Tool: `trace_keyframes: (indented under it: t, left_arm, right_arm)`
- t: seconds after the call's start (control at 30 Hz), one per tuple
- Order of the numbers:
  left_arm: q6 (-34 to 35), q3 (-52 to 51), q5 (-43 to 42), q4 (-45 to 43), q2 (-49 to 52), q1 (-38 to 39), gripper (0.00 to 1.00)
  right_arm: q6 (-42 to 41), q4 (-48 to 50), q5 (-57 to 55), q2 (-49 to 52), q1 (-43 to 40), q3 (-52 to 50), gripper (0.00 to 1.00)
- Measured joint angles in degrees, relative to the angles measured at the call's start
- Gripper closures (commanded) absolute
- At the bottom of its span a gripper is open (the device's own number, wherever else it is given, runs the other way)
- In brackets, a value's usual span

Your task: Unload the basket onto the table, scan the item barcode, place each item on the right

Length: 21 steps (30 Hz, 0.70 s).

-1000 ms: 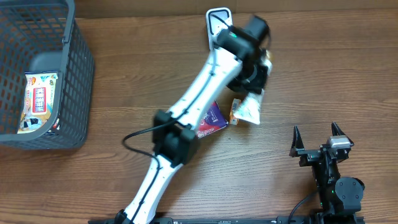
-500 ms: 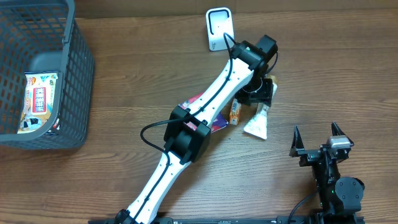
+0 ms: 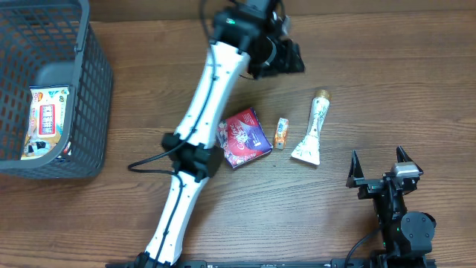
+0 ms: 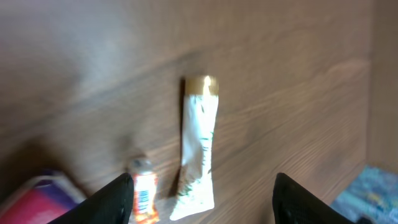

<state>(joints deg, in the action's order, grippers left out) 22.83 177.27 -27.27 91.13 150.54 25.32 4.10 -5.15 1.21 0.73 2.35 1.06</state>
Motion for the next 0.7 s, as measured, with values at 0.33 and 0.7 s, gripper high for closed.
trace_keyframes:
  t: [0.33, 0.7]
  left_arm:
    - [-2.84, 0.83, 6.56, 5.29, -19.65, -17.40, 0.23]
    - [-7.67, 2.32, 11.50, 5.35, -34.42, -51.93, 0.02]
  right_arm:
    - [0.00, -0.02, 0.02, 0.00, -0.02, 0.00, 0.00]
    - [-0.02, 0.00, 0.02, 0.00, -0.02, 0.00, 0.00]
